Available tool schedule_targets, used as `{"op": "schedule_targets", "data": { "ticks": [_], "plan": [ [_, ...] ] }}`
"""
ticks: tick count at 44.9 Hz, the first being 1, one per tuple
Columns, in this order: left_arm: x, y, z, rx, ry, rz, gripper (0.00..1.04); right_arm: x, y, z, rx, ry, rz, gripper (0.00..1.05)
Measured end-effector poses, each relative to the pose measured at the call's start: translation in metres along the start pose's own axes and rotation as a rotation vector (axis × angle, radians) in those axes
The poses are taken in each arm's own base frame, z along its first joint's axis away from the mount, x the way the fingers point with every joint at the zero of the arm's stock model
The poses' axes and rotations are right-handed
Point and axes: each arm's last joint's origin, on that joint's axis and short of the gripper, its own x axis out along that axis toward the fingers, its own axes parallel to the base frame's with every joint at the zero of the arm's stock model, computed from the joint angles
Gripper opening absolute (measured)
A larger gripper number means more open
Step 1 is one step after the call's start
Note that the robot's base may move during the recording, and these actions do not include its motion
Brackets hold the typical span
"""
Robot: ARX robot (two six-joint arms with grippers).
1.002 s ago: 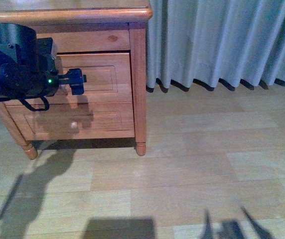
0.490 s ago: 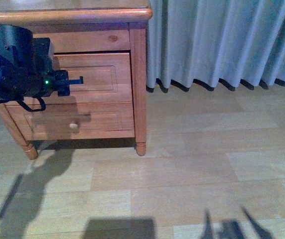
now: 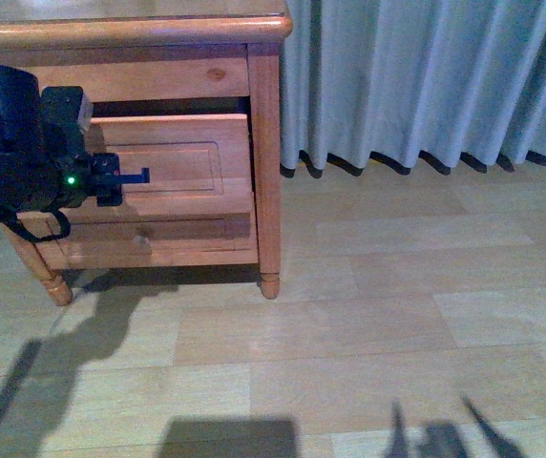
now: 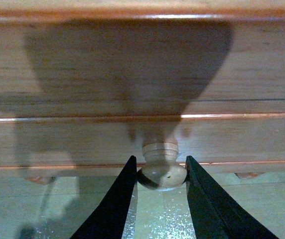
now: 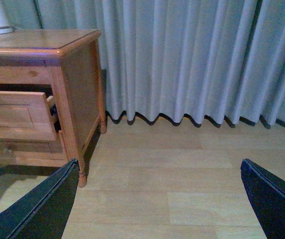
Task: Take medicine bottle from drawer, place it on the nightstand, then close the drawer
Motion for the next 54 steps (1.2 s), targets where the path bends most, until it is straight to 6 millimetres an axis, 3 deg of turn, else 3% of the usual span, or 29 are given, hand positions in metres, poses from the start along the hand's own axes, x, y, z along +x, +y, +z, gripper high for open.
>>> {"op": "schedule_targets", "data": {
  "ticks": [15,54],
  "plan": [
    [-0.042,0.007,-0.026,-0.005,0.017,-0.017,0.25,0.0,0.0,0.0,0.0,0.0,0.0,0.98],
    [-0.111,0.009,-0.074,-0.026,0.037,-0.041,0.25,0.0,0.0,0.0,0.0,0.0,0.0,0.98]
  ]
}}
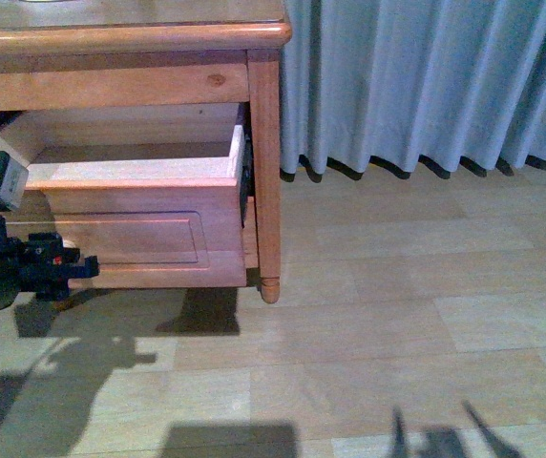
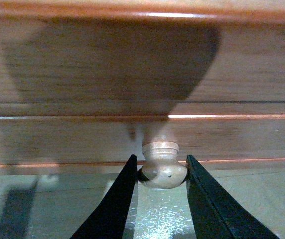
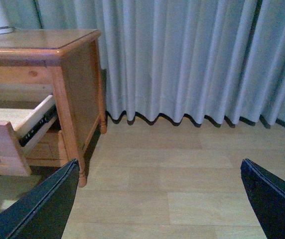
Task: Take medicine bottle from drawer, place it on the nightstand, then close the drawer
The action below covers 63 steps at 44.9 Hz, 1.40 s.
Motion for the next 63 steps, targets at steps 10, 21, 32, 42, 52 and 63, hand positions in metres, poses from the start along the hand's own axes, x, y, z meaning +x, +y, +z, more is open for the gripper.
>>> {"op": "schedule_targets", "data": {
  "ticks": [10,21,32,42,52,63],
  "plan": [
    [-0.01,0.003,-0.007,-0.007,0.006,-0.009,0.25,0.0,0.0,0.0,0.0,0.0,0.0,0.98],
    [-0.019,0.004,-0.013,-0.015,0.006,-0.012,0.25,0.0,0.0,0.0,0.0,0.0,0.0,0.98],
    [-0.028,0.005,-0.019,-0.025,0.021,-0.021,0.36,0.0,0.0,0.0,0.0,0.0,0.0,0.98],
    [-0.042,0.009,-0.037,-0.05,0.096,0.002,0.75,0.0,0.0,0.0,0.0,0.0,0.0,0.98],
    [-0.061,0.011,-0.03,-0.069,0.095,-0.016,1.0,0.0,0.0,0.0,0.0,0.0,0.0,0.98],
    [-0.092,0.02,-0.012,-0.101,0.097,-0.038,0.98,0.0,0.0,0.0,0.0,0.0,0.0,0.98]
  ]
}}
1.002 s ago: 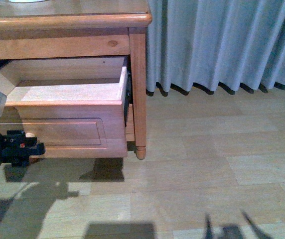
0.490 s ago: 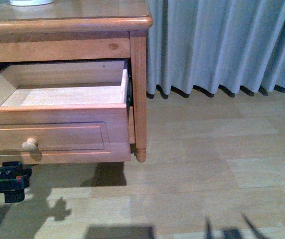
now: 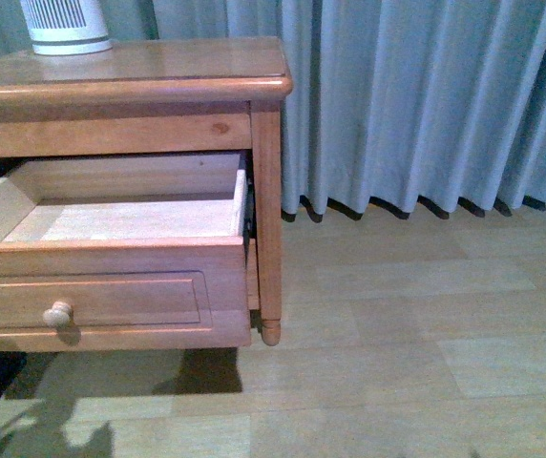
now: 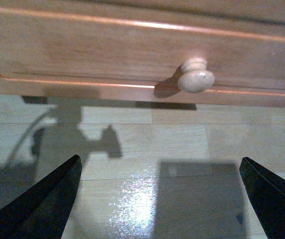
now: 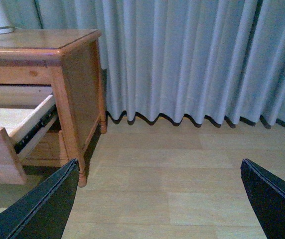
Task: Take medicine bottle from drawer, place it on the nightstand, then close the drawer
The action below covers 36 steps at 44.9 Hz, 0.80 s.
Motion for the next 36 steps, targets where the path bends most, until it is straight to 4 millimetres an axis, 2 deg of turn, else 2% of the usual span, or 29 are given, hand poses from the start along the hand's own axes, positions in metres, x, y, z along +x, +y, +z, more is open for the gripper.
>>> {"op": "schedule_targets", "data": {
  "ticks": [16,19,26,32,36],
  "plan": [
    [-0.074,-0.001,0.052,-0.02,-0.124,-0.108,0.98,0.0,0.0,0.0,0.0,0.0,0.0,0.98],
    [-0.105,-0.006,0.064,-0.025,-0.193,-0.159,0.98,0.0,0.0,0.0,0.0,0.0,0.0,0.98],
    [-0.159,-0.017,0.068,-0.038,-0.292,-0.203,0.98,0.0,0.0,0.0,0.0,0.0,0.0,0.98],
    [-0.175,-0.027,0.056,0.084,-0.574,0.058,0.79,0.0,0.0,0.0,0.0,0.0,0.0,0.98],
    [-0.177,-0.031,0.047,0.098,-0.636,0.121,0.67,0.0,0.0,0.0,0.0,0.0,0.0,0.98]
  ]
}}
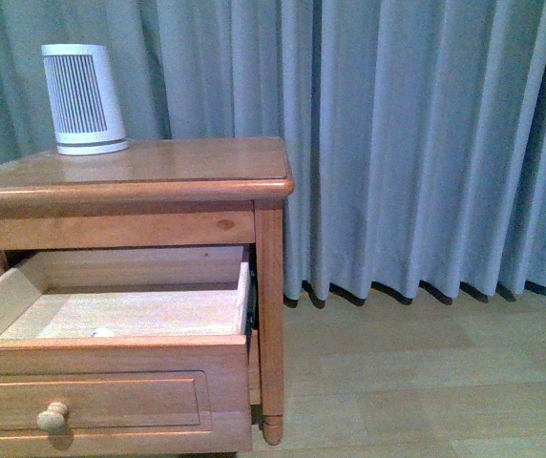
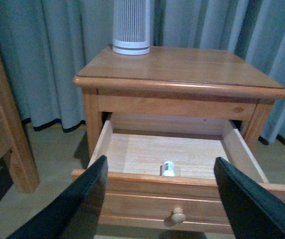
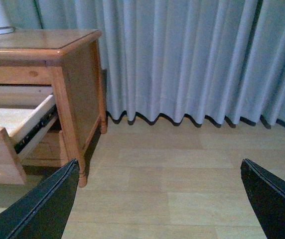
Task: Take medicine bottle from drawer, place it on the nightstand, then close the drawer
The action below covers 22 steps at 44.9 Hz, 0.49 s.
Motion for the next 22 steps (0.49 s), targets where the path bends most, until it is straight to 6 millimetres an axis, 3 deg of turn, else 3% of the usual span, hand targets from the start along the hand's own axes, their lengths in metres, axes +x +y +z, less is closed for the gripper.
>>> {"op": "schedule_targets", "data": {
  "ticks": [5,15,22],
  "plan": [
    [-0.005,-0.005,-0.016,0.001,0.02,0.011,0.49,0.0,0.0,0.0,0.0,0.0,0.0,0.98],
    [-0.018,-0.016,-0.036,0.005,0.012,0.02,0.03,0.0,0.0,0.0,0.0,0.0,0.0,0.98],
    [-0.023,-0.026,-0.042,0.009,0.011,-0.002,0.04,0.0,0.0,0.0,0.0,0.0,0.0,0.98]
  ]
}}
